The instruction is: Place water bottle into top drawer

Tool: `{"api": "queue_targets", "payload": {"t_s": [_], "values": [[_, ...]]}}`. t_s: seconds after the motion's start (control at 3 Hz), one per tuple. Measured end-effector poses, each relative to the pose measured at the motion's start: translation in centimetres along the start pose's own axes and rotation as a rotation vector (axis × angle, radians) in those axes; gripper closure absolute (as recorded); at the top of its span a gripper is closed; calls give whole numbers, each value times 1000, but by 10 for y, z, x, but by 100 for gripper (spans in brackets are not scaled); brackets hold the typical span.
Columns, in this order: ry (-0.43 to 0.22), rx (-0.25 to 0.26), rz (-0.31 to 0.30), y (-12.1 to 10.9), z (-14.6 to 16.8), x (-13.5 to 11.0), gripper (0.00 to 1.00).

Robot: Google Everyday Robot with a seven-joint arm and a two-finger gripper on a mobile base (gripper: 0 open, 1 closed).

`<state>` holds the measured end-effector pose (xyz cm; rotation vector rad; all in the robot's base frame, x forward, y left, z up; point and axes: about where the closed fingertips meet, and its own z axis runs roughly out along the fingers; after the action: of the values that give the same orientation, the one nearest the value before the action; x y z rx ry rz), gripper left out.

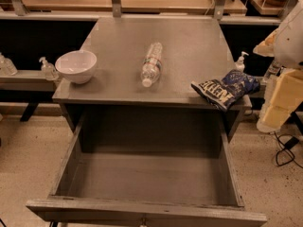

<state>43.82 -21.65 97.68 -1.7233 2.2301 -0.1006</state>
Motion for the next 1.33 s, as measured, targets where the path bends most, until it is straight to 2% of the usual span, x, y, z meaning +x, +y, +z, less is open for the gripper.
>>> {"api": "queue_targets", "payload": {"t_s": [0.33, 0.67, 1.0, 1.33], "values": [[0, 0, 0, 0, 0, 0, 0], [7, 20, 60, -16, 16, -8, 0], [-4, 72, 151, -85, 76, -61, 0], [7, 83, 229, -134, 111, -99, 0]]}}
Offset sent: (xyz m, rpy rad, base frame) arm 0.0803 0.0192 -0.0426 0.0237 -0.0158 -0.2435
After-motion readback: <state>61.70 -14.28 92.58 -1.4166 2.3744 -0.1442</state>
